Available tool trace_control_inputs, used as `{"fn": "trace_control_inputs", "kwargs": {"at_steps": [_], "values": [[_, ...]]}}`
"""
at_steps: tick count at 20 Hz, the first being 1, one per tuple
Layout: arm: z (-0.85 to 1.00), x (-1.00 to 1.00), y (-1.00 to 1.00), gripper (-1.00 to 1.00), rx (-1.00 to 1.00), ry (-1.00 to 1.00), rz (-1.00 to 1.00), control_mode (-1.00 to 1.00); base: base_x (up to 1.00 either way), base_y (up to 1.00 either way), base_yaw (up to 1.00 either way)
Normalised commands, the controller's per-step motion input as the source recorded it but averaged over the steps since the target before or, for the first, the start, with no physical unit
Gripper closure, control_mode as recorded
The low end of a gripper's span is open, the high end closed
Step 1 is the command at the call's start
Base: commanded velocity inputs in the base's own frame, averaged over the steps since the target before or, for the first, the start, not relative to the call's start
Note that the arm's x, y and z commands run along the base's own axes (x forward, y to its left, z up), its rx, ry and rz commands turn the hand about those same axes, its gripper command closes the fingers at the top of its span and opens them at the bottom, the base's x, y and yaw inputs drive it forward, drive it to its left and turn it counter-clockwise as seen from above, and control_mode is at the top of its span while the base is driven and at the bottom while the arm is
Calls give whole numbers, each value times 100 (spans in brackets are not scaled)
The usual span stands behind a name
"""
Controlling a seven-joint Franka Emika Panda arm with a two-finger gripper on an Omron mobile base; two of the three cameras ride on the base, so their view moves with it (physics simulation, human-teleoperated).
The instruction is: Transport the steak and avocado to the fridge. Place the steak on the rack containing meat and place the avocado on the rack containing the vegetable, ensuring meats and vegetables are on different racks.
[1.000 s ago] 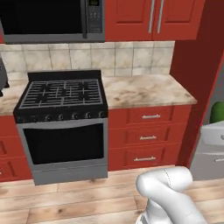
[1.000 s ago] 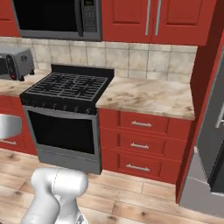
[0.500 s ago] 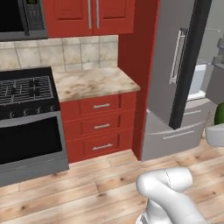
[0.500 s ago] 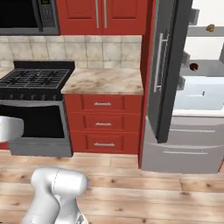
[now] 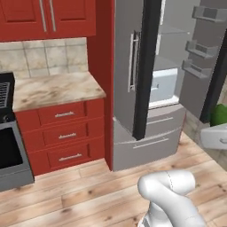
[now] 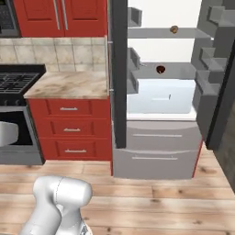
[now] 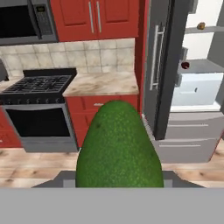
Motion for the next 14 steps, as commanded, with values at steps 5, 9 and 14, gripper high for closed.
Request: {"fn": "trace_control_inputs", "kwargs": {"at_steps": [5, 9, 14], "values": [[0, 0, 0, 100, 0, 0, 0, 100, 3, -100, 5], [0, 0, 0, 100, 0, 0, 0, 100, 2, -100, 6], [0, 0, 0, 100, 0, 0, 0, 100, 43, -27, 1]]}}
